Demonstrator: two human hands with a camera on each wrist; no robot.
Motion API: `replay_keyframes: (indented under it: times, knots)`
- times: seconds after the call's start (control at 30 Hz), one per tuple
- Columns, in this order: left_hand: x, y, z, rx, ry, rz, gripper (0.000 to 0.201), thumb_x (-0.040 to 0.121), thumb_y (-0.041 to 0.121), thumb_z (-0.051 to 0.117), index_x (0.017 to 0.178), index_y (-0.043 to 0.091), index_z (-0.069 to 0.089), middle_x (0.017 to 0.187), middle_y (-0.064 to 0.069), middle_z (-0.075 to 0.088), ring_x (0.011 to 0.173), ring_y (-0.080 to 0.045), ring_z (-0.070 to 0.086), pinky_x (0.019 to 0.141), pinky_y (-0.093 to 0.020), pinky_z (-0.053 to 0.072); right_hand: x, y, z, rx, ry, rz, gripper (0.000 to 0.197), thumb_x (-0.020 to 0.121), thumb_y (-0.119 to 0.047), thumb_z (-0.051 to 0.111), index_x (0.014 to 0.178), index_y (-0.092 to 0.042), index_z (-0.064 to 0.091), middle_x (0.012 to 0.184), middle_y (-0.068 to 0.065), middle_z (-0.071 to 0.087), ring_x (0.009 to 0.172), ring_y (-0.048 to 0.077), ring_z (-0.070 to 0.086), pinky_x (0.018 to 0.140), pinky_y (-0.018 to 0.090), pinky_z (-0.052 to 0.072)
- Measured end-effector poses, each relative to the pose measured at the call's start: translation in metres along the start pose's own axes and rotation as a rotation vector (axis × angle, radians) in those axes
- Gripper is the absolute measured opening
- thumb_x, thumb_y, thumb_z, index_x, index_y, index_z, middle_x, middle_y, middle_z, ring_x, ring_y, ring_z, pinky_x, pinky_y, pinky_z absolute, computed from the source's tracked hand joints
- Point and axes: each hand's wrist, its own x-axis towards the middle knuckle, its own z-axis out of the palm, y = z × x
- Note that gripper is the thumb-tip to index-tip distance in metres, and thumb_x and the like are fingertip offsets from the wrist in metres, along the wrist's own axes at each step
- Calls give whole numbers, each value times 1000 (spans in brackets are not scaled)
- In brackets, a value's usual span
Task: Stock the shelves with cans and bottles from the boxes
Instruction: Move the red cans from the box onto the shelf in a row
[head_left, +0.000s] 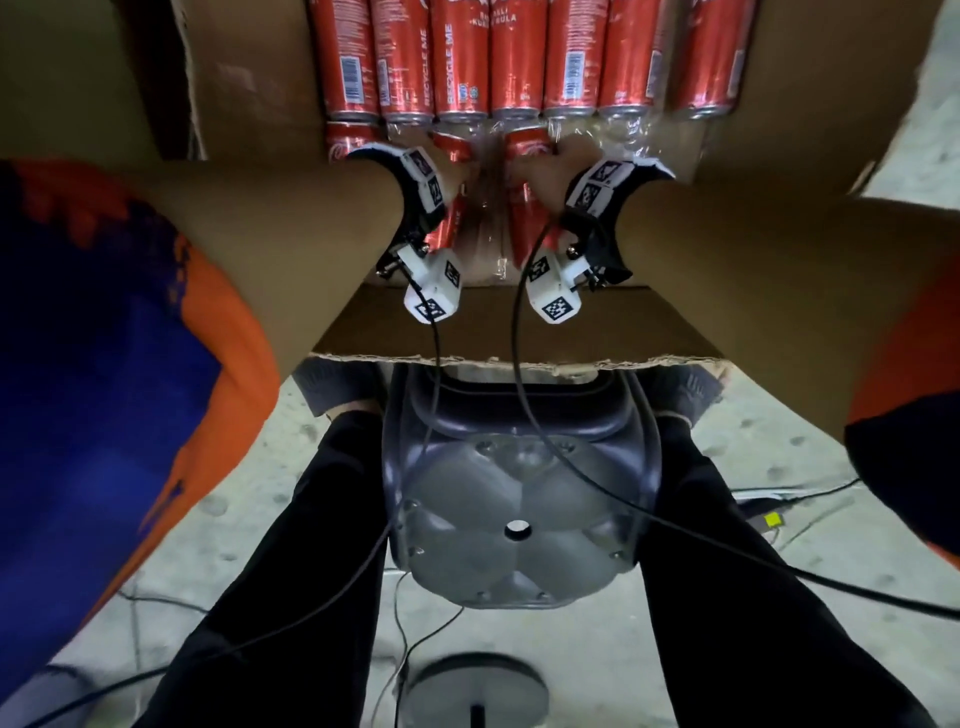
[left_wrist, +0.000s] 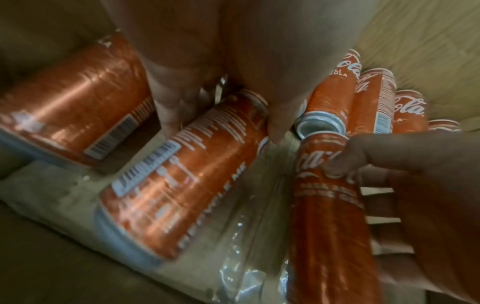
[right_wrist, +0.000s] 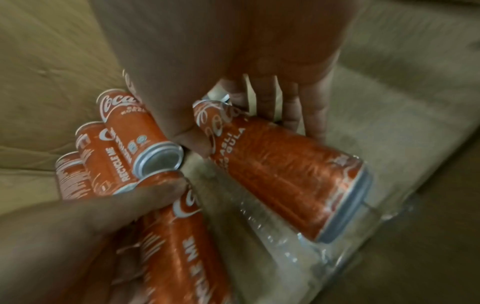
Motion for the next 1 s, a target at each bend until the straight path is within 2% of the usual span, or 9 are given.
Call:
replay_keyframes:
  times: [0.13,0.2,0.27,0.4,0.5,0.6,0.8,0.87,1.0]
  knots:
    - [-23,4,-12,-334,-108,15,22,94,46,62,86,28,52,83,6,57,77,-13,60,66,-28,48,-18,7,-26,-18,37,13,19,86,-37,67,92,-19,65,81,-2,69,64,14,68,49,17,45]
    - [-40,2,-22,-430,-130,35,23,91,49,66,100,30,57,93,8,63,84,-11,61,68,-28,46,-30,6,-35,-47,17,16,18,84,-34,67,91,-18,64,86,2,69,74,20,68,61,26,51]
    - [-60,1,-33,-493,-112,70,19,90,47,67,98,35,56,97,9,64,89,-10,62,78,-31,48,-48,9,-43,-56,-34,9,13,81,-33,66,84,-20,61,83,2,65,76,24,66,71,35,54]
    - [-109,4,-52,-585,-74,110,15,94,34,67,92,34,52,93,9,61,86,-7,60,76,-24,45,-74,20,-64,-113,-108,48,36,56,-43,66,84,-21,61,71,2,61,75,29,62,68,39,52]
    - [-149,0,-60,-624,-26,83,19,90,35,69,105,32,58,93,10,64,85,-7,61,77,-26,47,-123,8,-73,-149,-102,3,16,80,-27,62,91,-16,57,77,6,58,69,24,57,62,23,47]
    - [-191,-2,-68,-725,34,16,21,89,34,69,107,32,58,89,11,66,79,-8,64,69,-23,48,-168,10,-84,-95,-123,-25,7,90,-16,59,96,-15,57,77,3,58,68,20,57,60,23,44]
    - [-271,-1,-79,-688,40,29,23,82,25,76,103,15,70,80,6,70,75,-14,68,67,-23,49,-252,15,-94,-4,-162,-162,47,77,-32,77,120,-24,59,102,5,70,92,24,68,78,36,53]
    - [-298,3,-83,-661,-3,54,18,81,21,77,98,19,69,78,6,69,71,-10,66,65,-23,47,-281,15,-96,33,-190,-166,42,77,-27,76,116,-21,63,100,9,71,92,27,68,75,35,52]
    - [-350,15,-98,-625,7,129,30,69,30,80,96,23,68,78,8,70,72,-7,67,65,-20,49,-337,10,-99,120,-129,-283,41,53,-30,72,84,-2,69,83,19,71,83,34,70,84,49,55]
